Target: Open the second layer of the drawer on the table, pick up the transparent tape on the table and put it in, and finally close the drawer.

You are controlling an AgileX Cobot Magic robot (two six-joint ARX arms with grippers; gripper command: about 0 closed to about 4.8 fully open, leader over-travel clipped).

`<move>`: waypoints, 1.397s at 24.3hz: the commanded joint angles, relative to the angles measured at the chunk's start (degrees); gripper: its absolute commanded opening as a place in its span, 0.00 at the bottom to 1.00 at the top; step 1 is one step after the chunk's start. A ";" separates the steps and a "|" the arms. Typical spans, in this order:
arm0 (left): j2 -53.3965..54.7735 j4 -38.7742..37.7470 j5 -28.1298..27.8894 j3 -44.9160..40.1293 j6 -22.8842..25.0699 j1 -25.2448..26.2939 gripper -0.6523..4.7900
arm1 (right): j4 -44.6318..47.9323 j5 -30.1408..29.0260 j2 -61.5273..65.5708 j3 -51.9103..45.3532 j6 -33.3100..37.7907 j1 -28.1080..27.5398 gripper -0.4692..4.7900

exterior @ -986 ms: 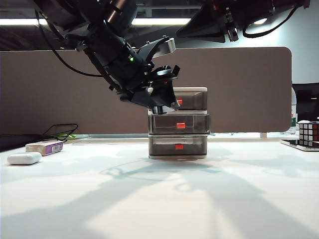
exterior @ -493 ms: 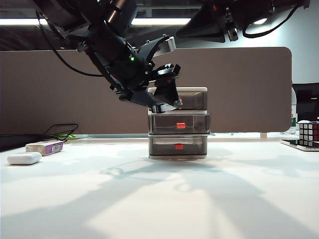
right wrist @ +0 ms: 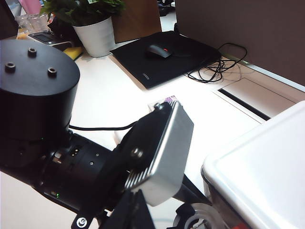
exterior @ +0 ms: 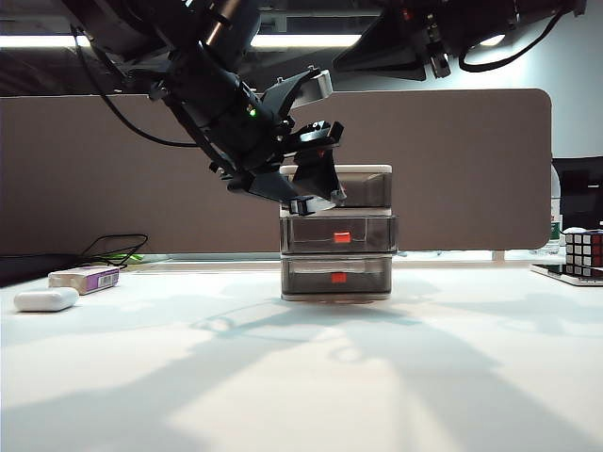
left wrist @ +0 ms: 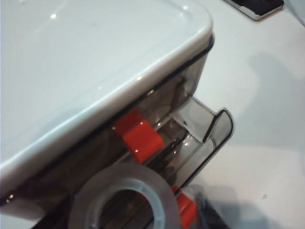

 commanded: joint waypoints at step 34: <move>0.46 -2.08 0.61 3.56 -5.18 -0.33 0.80 | 0.52 -0.52 -0.44 0.26 -0.59 0.09 0.08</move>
